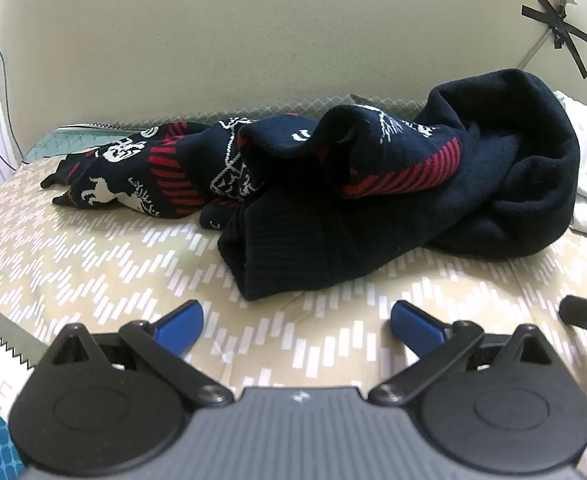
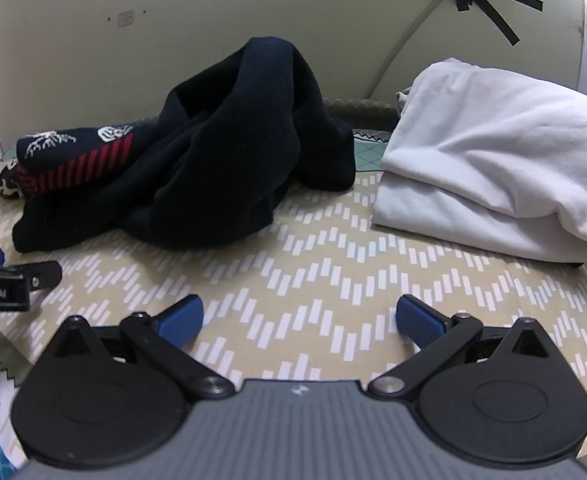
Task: Fold small clothes
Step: 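Grasp the navy reindeer sweater with both grippers and lift it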
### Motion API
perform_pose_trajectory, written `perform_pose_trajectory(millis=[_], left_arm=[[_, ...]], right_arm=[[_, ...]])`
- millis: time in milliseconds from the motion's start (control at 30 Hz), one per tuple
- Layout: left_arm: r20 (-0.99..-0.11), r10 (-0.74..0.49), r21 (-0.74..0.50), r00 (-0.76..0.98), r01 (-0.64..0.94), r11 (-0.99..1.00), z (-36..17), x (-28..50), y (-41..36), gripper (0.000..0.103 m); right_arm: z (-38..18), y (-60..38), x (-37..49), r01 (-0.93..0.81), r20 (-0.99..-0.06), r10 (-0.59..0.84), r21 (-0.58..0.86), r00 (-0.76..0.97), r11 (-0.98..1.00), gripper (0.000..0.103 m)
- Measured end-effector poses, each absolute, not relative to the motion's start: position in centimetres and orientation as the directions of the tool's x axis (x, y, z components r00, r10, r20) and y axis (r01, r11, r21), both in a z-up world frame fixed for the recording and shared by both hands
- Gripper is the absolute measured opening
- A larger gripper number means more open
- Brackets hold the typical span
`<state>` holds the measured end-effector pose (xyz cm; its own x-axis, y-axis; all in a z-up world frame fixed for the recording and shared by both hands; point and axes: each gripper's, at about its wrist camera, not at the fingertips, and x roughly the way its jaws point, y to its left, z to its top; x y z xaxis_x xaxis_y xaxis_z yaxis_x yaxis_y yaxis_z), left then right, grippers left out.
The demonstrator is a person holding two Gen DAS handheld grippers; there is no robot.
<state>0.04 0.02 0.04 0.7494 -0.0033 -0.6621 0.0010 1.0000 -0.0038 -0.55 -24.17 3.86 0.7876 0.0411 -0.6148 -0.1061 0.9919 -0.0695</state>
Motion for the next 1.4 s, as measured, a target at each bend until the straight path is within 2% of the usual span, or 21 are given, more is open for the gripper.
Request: perform_pose_trajectory(millis=[100,133,200,267,367,467,533,567,600,633,667,767,900,933,1000,1133,1300,1333,1400], left_arm=[[-0.669,-0.026,0.002,0.742,0.037,0.999,0.2,0.0,0.5,0.103],[-0.673,-0.036,0.016,0.739,0.063,0.998,0.4,-0.2,0.4,0.103],[-0.680,-0.055,0.022,0.731,0.096,0.995,0.9,-0.7,0.8,0.102],[-0.621,-0.095,-0.002,0.778,0.120,0.993,2.7,-2.1,2.0,0.099],[-0.476,-0.091,0.022,0.875,0.115,0.993,7.1,-3.0,2.4,0.100],[-0.454,-0.159,-0.002,0.877,0.178,0.984,9.7,-0.8,1.9,0.102],[-0.474,-0.160,0.048,0.866,0.207,0.977,10.0,0.9,0.2,0.102],[-0.505,-0.160,0.073,0.848,0.227,0.971,9.6,2.3,-0.9,0.096],[-0.541,-0.158,0.081,0.826,0.239,0.968,8.8,3.3,-1.4,0.086],[-0.586,-0.153,0.083,0.796,0.247,0.966,7.9,4.6,-1.9,0.044],[-0.632,-0.154,0.076,0.760,0.258,0.963,7.2,5.5,-2.3,0.023],[-0.584,-0.196,0.006,0.787,0.246,0.969,7.7,3.1,-0.6,0.020],[-0.425,-0.303,-0.067,0.853,0.304,0.950,13.2,-5.3,4.4,0.019],[-0.391,-0.322,-0.075,0.862,0.319,0.945,14.6,-7.6,6.1,0.013],[-0.370,-0.322,-0.074,0.871,0.318,0.945,16.4,-11.4,9.3,0.013],[-0.419,-0.229,-0.043,0.879,0.233,0.972,16.1,-17.2,14.1,0.013],[-0.580,-0.220,-0.117,0.784,0.187,0.975,9.8,-18.3,16.0,0.018],[-0.589,-0.217,-0.132,0.779,0.173,0.976,8.9,-17.9,16.4,0.018],[-0.554,-0.228,-0.179,0.801,0.153,0.972,8.4,-18.2,17.4,0.027]], right_arm=[[3.9,-24.6,-0.6,-0.158,-0.618,0.092,-0.053,0.781,0.986,0.097],[3.9,-25.2,-0.3,-0.164,-0.626,0.123,-0.007,0.770,0.987,0.097],[4.1,-26.5,-1.1,-0.166,-0.579,0.167,0.055,0.798,0.985,0.097],[4.3,-27.6,-1.8,-0.155,-0.538,0.205,0.138,0.817,0.978,0.097],[4.5,-28.7,-1.6,-0.081,-0.507,0.186,0.222,0.841,0.972,0.097],[4.7,-29.0,-1.5,-0.060,-0.482,0.177,0.248,0.858,0.967,0.097],[4.6,-29.5,-2.1,-0.070,-0.447,0.183,0.258,0.876,0.964,0.097],[4.7,-29.7,-2.4,-0.071,-0.434,0.185,0.264,0.882,0.962,0.097],[4.7,-29.9,-2.4,-0.059,-0.430,0.175,0.270,0.885,0.961,0.097],[4.6,-30.3,-2.3,-0.043,-0.431,0.166,0.281,0.887,0.959,0.097],[4.6,-30.6,-2.4,-0.023,-0.428,0.155,0.297,0.891,0.955,0.097],[4.6,-31.6,-2.5,0.026,-0.414,0.132,0.355,0.901,0.935,0.097],[4.6,-32.0,-2.4,0.030,-0.417,0.136,0.368,0.899,0.929,0.097],[4.7,-31.9,-2.5,0.023,-0.414,0.137,0.359,0.900,0.933,0.097],[5.0,-31.6,-2.9,0.002,-0.407,0.143,0.336,0.902,0.942,0.097],[5.5,-31.3,-3.6,-0.059,-0.422,0.208,0.339,0.882,0.939,0.097],[6.2,-30.4,-4.8,-0.109,-0.386,0.259,0.369,0.885,0.923,0.097],[6.6,-30.1,-4.9,-0.123,-0.378,0.274,0.378,0.884,0.918,0.097],[7.5,-29.0,-4.6,-0.161,-0.374,0.306,0.371,0.875,0.914,0.097]])
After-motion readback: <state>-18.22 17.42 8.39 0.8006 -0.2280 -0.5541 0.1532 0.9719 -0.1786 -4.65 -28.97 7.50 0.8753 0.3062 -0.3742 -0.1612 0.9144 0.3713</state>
